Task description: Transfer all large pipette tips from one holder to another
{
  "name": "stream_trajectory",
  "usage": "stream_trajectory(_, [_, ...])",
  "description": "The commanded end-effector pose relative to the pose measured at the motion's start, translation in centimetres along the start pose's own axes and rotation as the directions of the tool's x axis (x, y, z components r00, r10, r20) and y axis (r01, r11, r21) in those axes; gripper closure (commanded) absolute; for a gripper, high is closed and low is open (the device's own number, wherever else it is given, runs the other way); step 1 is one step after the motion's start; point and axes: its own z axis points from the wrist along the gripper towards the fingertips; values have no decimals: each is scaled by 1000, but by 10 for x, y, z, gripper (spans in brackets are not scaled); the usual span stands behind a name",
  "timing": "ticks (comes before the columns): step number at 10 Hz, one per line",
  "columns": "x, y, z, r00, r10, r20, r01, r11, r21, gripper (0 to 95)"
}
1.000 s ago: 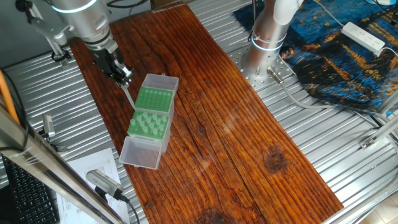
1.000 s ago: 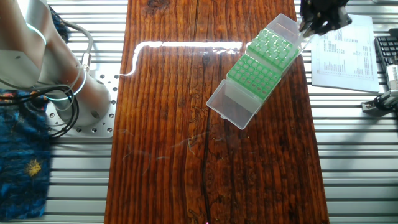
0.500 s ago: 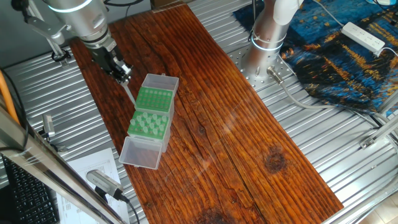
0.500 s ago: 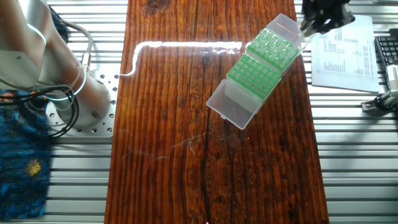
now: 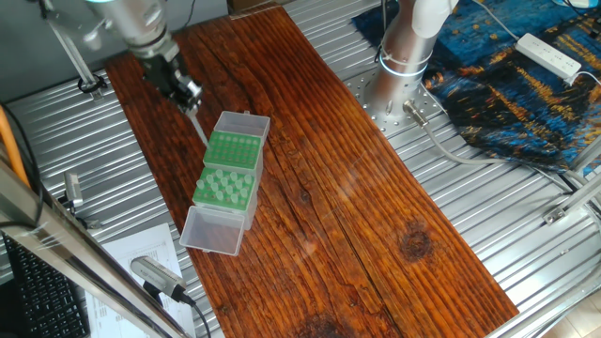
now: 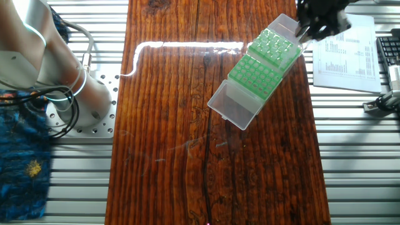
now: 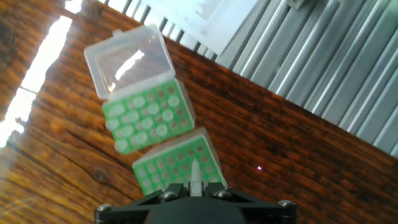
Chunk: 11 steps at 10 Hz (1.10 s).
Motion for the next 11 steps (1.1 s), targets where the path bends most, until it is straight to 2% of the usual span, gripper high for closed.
stream_trajectory(1, [7,-7,-1,1000,-14,-3,14,1000,2,950])
stream_trajectory(2, [9,-9,0,1000,-17,-1,17,1000,3,950])
stream_trajectory(3, [15,-20,3,999,-39,13,39,999,8,950])
stream_trajectory(4, [18,-23,3,999,-39,15,39,999,8,950])
stream_trajectory(5, [21,-26,4,999,-43,7,43,999,16,950])
stream_trajectory(7, [23,-31,9,999,-38,10,38,999,13,950])
stream_trajectory(11, [33,-28,18,1000,-22,13,22,1000,20,950])
